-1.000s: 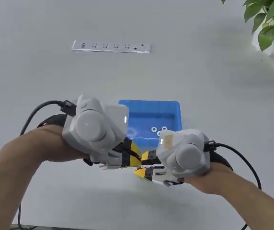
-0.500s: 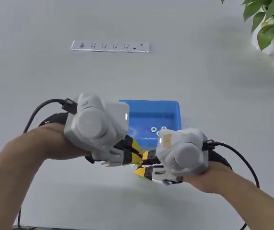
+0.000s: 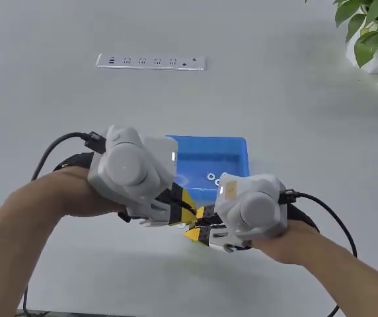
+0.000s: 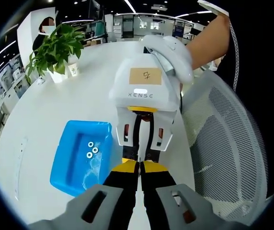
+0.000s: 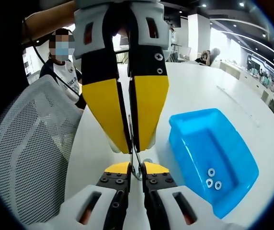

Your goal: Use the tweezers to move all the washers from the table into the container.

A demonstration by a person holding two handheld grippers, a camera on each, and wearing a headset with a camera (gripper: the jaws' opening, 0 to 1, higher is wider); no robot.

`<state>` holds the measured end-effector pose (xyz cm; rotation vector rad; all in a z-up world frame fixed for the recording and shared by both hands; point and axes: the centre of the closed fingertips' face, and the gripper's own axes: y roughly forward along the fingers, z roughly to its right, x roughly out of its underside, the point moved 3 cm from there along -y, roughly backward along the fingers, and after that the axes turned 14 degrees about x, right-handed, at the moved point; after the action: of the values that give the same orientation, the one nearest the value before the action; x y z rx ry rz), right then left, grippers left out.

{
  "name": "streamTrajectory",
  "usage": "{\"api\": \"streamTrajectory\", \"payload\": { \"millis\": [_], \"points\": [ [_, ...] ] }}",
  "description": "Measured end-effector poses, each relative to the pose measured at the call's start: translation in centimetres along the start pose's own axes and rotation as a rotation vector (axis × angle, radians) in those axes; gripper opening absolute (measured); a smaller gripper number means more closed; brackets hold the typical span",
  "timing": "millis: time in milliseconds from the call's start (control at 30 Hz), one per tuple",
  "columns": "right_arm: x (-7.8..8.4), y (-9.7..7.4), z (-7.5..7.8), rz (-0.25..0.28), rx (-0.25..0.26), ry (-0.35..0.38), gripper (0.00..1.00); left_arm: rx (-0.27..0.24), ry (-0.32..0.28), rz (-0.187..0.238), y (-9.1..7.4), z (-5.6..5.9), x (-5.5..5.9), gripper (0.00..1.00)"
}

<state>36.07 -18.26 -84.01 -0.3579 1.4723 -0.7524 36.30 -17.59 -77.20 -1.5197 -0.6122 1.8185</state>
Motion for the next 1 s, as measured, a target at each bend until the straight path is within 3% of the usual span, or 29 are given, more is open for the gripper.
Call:
{"api": "streamTrajectory", "payload": {
  "millis": [500, 1000],
  "points": [
    [-0.3, -0.4, -0.4, 0.009, -0.003, -0.008, 0.1, 0.01, -0.004, -0.001, -0.2, 0.5, -0.3, 0.06],
    [-1.8, -2.1, -0.2, 0.025, 0.011, -0.023, 0.1, 0.005, 0.006, 0.004, -1.7, 1.1, -1.9, 0.06]
  ]
}}
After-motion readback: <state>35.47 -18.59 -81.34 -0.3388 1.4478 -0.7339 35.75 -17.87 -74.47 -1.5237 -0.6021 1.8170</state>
